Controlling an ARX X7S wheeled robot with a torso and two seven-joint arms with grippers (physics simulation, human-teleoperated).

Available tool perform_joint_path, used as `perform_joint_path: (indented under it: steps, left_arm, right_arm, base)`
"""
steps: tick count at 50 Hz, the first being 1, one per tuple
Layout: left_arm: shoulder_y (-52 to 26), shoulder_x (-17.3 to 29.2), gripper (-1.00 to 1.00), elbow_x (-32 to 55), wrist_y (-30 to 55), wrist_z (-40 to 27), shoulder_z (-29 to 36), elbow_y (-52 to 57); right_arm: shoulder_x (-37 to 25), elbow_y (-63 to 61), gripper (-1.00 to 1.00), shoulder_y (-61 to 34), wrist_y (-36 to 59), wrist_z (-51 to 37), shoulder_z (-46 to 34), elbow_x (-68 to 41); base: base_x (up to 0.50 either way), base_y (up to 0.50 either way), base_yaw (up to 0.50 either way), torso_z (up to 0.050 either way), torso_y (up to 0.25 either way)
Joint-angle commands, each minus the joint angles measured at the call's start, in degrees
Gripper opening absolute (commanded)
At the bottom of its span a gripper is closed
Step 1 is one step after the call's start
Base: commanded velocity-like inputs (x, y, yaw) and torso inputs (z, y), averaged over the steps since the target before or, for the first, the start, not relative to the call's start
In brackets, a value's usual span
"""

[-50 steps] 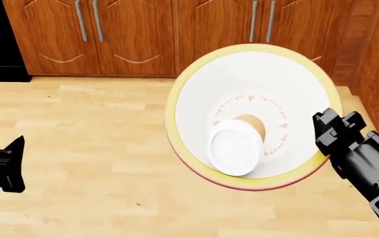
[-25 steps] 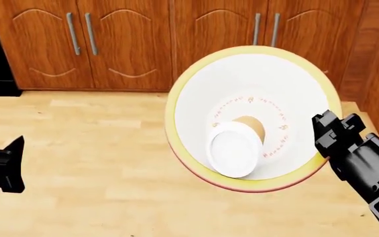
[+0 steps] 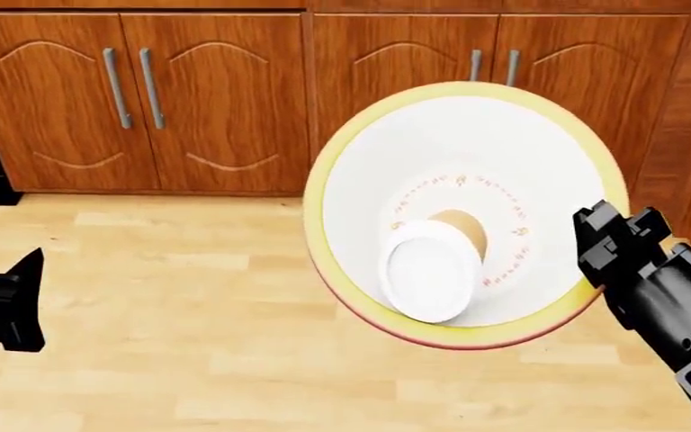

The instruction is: Place the cup inside the bowl on the dining table and move the bowl to any counter.

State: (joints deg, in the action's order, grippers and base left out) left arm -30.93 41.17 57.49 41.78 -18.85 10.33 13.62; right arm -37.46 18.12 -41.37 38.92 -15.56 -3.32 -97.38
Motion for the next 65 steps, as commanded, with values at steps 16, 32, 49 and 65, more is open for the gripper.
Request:
perform_joint_path:
  steps: [16, 32, 49, 65]
  left_arm:
    - [-0.6, -0.1, 1.00, 0.0, 0.0, -0.3, 0.3, 0.0]
    - [-0.4, 0.0, 1.00, 0.1, 0.0, -0.4, 0.3, 0.1]
    - [-1.4, -0.4, 1.00, 0.0, 0.4, -0.8, 0.9, 0.0]
    - [-1.0, 0.1, 1.00, 0.4, 0.1, -0.4, 0.5, 0.1]
  right_arm:
    - [0.3, 0.3, -1.00, -2.3, -0.2, 0.7, 0.4, -1.0]
    - [0.4, 0.2, -1.00, -1.9, -0.3, 0.9, 0.2, -0.9]
    - [0.7, 1.4, -1.00, -3.0, 0.0, 0.9, -0.3, -1.0]
    - [1.0, 1.0, -1.00, -3.3, -0.2, 0.7, -0.3, -0.9]
  base:
    - [0.50, 0.00, 0.00, 0.000, 0.002]
    - [0.50, 0.00, 0.00, 0.000, 0.001]
    - [0.50, 0.00, 0.00, 0.001, 0.002]
    - [0.50, -0.09, 0.00, 0.000, 0.001]
